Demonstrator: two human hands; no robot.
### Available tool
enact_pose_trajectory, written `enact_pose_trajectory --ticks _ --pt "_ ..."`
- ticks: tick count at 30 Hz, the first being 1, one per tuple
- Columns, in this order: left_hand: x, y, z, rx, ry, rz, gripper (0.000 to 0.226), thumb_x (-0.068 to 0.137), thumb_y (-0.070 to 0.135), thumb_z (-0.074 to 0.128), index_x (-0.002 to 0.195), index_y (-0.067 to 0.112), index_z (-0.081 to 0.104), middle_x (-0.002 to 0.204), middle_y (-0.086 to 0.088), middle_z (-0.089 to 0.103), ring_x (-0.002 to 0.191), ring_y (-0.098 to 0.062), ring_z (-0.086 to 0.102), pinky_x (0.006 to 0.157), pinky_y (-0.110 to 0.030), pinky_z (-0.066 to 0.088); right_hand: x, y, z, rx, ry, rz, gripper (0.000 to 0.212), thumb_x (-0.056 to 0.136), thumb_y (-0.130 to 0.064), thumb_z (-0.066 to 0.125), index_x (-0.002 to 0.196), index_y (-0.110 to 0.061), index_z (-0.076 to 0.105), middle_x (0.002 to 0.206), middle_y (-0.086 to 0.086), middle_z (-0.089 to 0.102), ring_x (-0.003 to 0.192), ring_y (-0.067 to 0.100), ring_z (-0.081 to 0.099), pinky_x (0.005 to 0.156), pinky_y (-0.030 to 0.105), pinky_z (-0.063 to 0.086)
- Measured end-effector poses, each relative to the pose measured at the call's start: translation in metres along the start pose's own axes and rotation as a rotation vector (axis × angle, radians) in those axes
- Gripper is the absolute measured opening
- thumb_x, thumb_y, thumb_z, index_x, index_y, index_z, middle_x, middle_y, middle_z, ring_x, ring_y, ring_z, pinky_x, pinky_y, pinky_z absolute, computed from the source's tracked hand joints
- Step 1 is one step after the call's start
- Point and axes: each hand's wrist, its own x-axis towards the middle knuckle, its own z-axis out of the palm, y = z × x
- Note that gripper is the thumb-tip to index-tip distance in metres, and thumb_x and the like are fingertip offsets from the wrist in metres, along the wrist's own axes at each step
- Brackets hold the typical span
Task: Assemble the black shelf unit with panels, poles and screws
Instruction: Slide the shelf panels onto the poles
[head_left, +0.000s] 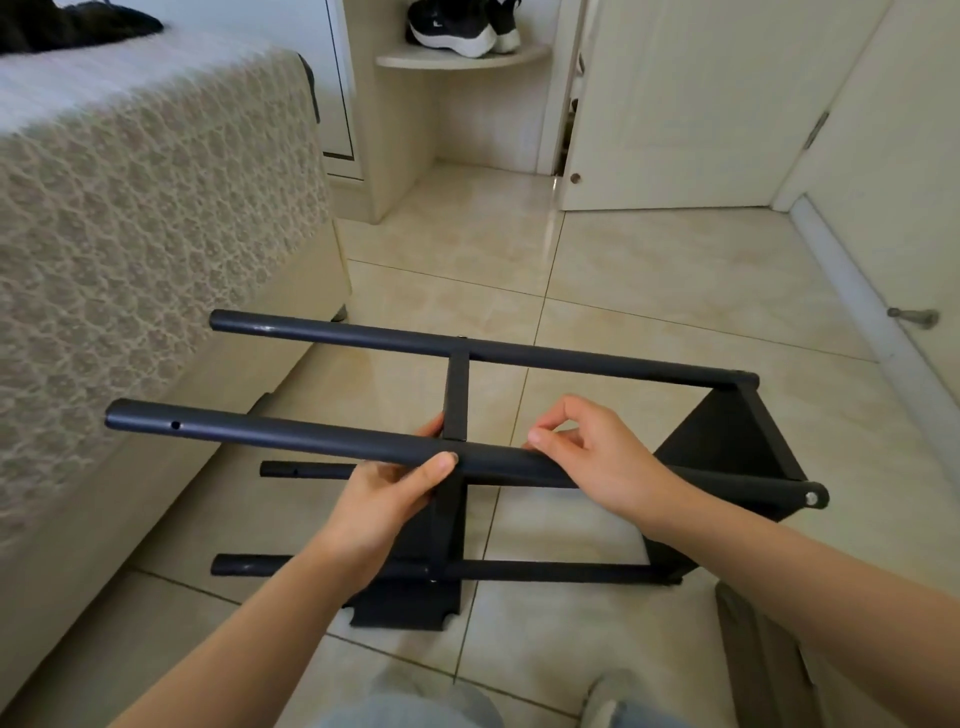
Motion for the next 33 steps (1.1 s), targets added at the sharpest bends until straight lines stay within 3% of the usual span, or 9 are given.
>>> enact_pose_trajectory --ticks 6,10,14,17,20,23,26,29,33 --pt "-0.004 -0.006 0.004 0.011 0.028 -0.013 0.062 0.075 0.050 0.073 0.133 0.048 0.052 0.127 0.020 0.067 0.119 0.004 0.059 0.096 -0.019 0.046 -0.001 -0.001 -0.001 0.009 -0.023 0.019 0.006 0.098 -0.035 0.054 0.097 -0.030 0.056 0.094 -0.009 0.070 0.090 0.008 0.065 0.079 0.020 0.048" --pt "-0.013 -0.005 0.009 0.151 0.156 -0.082 0.046 0.072 0.058 0.066 0.115 0.042 0.061 0.104 0.032 0.070 0.107 0.003 0.064 0.091 -0.017 0.049 -0.005 -0.002 0.000 0.013 -0.062 0.030 0.006 0.098 -0.035 0.054 0.095 -0.031 0.057 0.091 -0.011 0.070 0.089 0.006 0.064 0.075 0.015 0.044" --pt "-0.023 0.005 0.016 0.517 0.274 -0.057 0.037 0.078 0.066 0.047 0.082 0.033 0.064 0.072 0.027 0.069 0.062 0.011 0.063 0.047 -0.007 0.043 -0.006 -0.003 0.003 -0.003 -0.077 0.032 0.006 0.097 -0.036 0.054 0.093 -0.033 0.057 0.092 -0.012 0.067 0.087 0.002 0.063 0.070 0.011 0.042" --pt "-0.027 0.015 0.013 1.009 0.330 0.005 0.054 0.083 0.073 0.037 0.067 0.028 0.062 0.055 0.004 0.063 0.049 -0.005 0.061 0.044 -0.016 0.044 -0.005 -0.004 0.003 -0.006 -0.082 0.034 0.005 0.097 -0.036 0.055 0.093 -0.033 0.056 0.093 -0.013 0.067 0.088 0.001 0.063 0.069 0.011 0.042" --pt "-0.023 0.031 0.002 1.430 0.376 0.305 0.057 0.084 0.073 0.032 0.058 0.026 0.051 0.045 0.009 0.044 0.040 -0.006 0.046 0.040 -0.022 0.039 -0.004 -0.003 0.001 -0.022 -0.109 0.022 0.005 0.097 -0.037 0.055 0.093 -0.034 0.056 0.092 -0.016 0.065 0.088 -0.006 0.061 0.065 0.007 0.043" --pt "-0.013 0.050 -0.010 1.484 0.350 0.581 0.047 0.080 0.068 0.053 0.068 0.023 0.051 0.060 0.011 0.046 0.056 -0.013 0.045 0.046 -0.025 0.039 -0.002 -0.003 -0.002 -0.017 -0.147 0.029 0.005 0.097 -0.038 0.055 0.093 -0.034 0.056 0.093 -0.016 0.066 0.088 -0.006 0.061 0.066 0.007 0.043" --pt "0.005 0.065 -0.020 1.593 0.112 0.557 0.063 0.081 0.074 0.048 0.115 0.022 0.061 0.114 0.000 0.061 0.108 -0.024 0.055 0.092 -0.039 0.049 0.000 -0.005 -0.004 -0.007 -0.184 0.060 0.006 0.096 -0.038 0.055 0.094 -0.033 0.056 0.096 -0.014 0.068 0.092 0.000 0.063 0.072 0.012 0.044" --pt "0.021 0.076 -0.026 1.658 -0.200 0.445 0.087 0.086 0.082 0.027 0.158 0.036 0.013 0.168 0.009 0.008 0.154 -0.014 -0.003 0.123 -0.035 0.003 0.004 -0.007 -0.005 0.015 -0.212 0.101 0.007 0.096 -0.037 0.056 0.094 -0.030 0.057 0.094 -0.011 0.070 0.091 0.003 0.065 0.075 0.016 0.046" --pt "0.042 0.081 -0.032 1.731 -0.408 0.437 0.084 0.085 0.084 0.013 0.152 0.045 -0.019 0.157 0.023 -0.034 0.145 -0.005 -0.035 0.115 -0.027 -0.019 0.014 -0.012 -0.010 0.053 -0.263 0.180 0.009 0.094 -0.037 0.060 0.093 -0.028 0.060 0.090 -0.009 0.072 0.087 0.007 0.068 0.080 0.023 0.049"
